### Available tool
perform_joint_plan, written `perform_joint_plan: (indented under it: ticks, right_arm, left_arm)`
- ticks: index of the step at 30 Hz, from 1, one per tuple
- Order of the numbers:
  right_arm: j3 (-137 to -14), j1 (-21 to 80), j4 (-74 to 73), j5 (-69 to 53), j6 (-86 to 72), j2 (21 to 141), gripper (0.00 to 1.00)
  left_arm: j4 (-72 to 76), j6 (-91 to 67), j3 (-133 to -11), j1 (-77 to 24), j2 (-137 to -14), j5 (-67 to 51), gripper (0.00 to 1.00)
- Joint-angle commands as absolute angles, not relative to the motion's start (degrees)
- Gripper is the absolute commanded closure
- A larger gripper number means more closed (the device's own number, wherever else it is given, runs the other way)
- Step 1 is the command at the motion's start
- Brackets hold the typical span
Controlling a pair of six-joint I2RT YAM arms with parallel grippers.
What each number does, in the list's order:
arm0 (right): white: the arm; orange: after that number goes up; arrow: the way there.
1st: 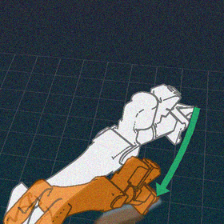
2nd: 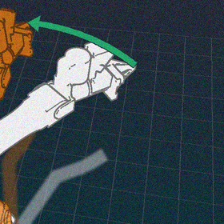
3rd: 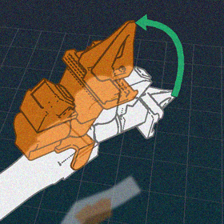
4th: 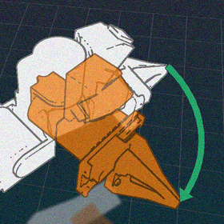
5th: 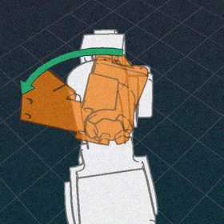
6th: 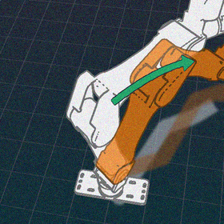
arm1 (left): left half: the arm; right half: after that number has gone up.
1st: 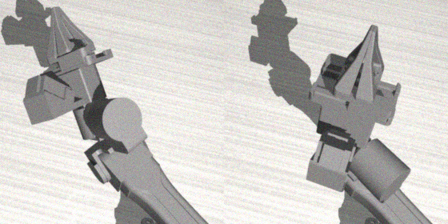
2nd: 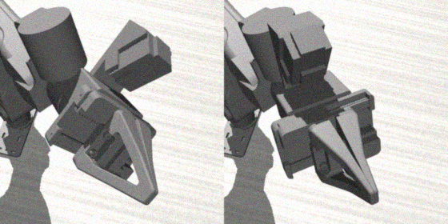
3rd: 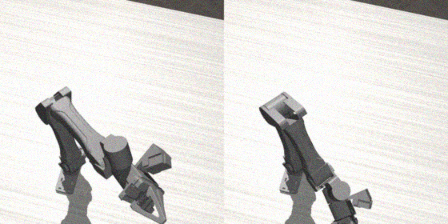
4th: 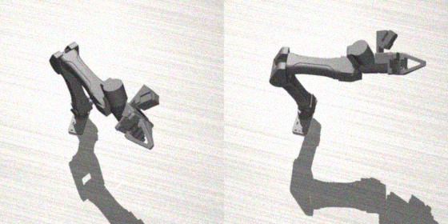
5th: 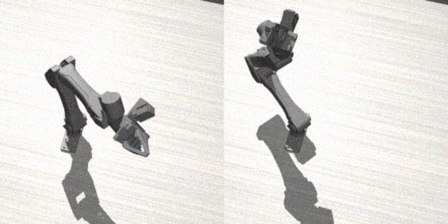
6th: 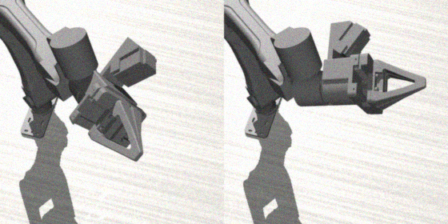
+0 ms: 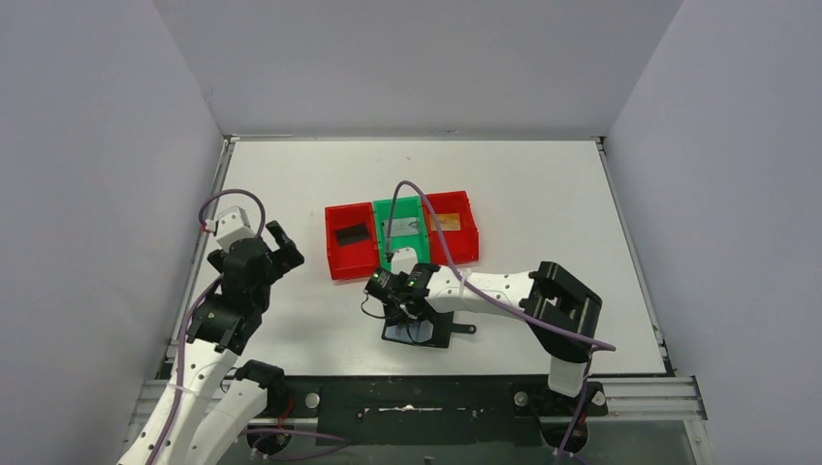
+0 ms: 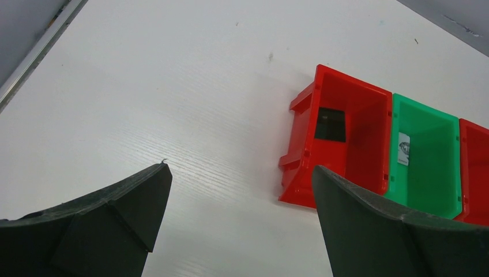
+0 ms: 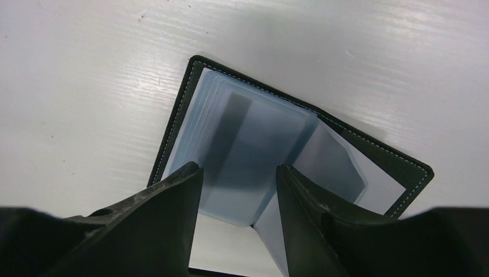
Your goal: Take the credit cards out of the card holder
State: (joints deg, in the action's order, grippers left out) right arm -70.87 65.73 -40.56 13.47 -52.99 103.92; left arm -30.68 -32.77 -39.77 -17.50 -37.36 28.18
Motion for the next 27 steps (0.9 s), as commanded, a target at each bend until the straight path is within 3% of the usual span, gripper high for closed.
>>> perform_joint_plan:
  ticks: [1, 7, 13, 21, 27]
  right_arm:
    - [-71.7, 66.2, -42.0, 16.5, -54.8, 102.1, 0.48]
    - [-70.8, 66.1, -39.0, 13.9, -53.9, 103.0, 0.40]
    - [-70.5, 65.9, -38.4, 13.1, -53.7, 105.3, 0.40]
    - [-68.0, 65.5, -37.6, 13.5, -54.6, 104.7, 0.50]
    - [-64.1, 65.1, -33.7, 12.8, -54.4, 102.7, 0.66]
  left_arm:
    - [-28.7, -32.8, -39.9, -17.1, -37.3, 27.8, 0.05]
    - [-28.7, -32.7, -40.0, -17.2, -37.3, 27.8, 0.05]
    - [-28.7, -32.7, -39.9, -17.2, -37.5, 27.6, 0.05]
    - [-28.7, -32.5, -39.9, -17.2, -38.2, 27.2, 0.05]
    - [-28.8, -32.5, -40.0, -17.2, -38.9, 27.0, 0.05]
